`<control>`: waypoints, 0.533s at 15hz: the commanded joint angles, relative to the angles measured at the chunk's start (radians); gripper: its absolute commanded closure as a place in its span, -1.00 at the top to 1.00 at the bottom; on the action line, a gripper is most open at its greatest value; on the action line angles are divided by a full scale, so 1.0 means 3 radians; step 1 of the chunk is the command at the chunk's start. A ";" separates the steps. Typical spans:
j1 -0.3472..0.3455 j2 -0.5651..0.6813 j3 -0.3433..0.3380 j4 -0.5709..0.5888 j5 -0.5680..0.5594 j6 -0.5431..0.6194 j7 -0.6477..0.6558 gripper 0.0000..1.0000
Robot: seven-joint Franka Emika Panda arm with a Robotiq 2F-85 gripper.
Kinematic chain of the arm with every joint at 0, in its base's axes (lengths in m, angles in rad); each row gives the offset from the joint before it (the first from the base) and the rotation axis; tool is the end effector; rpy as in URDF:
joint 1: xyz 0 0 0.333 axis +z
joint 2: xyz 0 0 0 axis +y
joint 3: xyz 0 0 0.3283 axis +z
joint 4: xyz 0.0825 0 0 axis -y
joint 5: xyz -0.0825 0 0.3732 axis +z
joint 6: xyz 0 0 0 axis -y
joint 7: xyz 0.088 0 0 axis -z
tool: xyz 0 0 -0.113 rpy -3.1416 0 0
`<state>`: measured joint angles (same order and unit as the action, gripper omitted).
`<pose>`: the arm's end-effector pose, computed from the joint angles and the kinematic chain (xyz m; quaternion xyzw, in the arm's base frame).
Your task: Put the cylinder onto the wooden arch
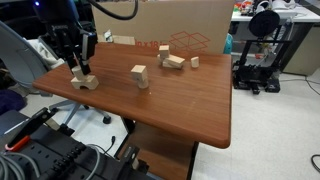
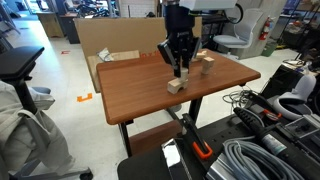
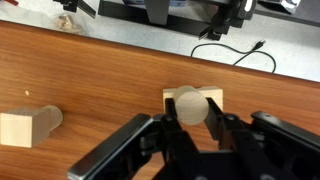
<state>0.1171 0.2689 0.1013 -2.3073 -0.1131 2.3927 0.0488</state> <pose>0.4906 0.1084 0.2302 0.9874 0.1282 -0.0866 0.0329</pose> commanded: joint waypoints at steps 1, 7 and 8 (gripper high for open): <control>0.0064 0.0084 -0.0026 0.0095 -0.0074 -0.0006 0.0057 -0.84; 0.0091 0.0114 -0.0034 0.0111 -0.0083 0.0008 0.0090 0.18; 0.0093 0.0106 -0.0035 0.0101 -0.0088 0.0014 0.0090 0.29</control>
<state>0.1282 0.2887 0.1013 -2.2939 -0.1136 2.3948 0.0506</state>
